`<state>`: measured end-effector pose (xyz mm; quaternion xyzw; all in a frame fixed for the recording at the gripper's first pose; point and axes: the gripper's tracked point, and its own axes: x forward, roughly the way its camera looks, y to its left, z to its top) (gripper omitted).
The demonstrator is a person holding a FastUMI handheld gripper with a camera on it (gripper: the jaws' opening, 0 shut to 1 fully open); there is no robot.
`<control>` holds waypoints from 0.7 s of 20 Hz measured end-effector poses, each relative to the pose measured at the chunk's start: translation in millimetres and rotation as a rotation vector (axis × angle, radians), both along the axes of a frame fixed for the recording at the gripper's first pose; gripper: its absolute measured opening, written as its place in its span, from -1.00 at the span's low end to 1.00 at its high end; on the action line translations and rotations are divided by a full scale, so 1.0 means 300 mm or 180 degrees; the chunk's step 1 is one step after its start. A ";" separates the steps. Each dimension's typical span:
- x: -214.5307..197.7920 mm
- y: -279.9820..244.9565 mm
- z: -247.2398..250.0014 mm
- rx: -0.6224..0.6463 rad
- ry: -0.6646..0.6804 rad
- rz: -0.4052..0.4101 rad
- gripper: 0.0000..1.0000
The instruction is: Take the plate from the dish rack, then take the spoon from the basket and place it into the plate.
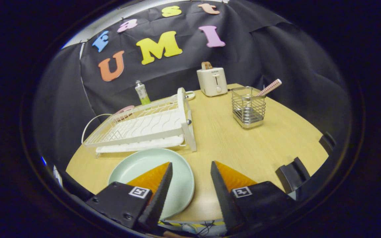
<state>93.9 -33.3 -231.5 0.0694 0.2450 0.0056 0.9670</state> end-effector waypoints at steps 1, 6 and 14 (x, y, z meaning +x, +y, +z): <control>0.008 -0.044 0.013 -0.0140 -0.0120 -0.0032 0.66; 0.025 -0.194 0.075 -0.0441 -0.0612 -0.0145 1.00; 0.145 -0.457 0.176 -0.0436 -0.1023 -0.0369 1.00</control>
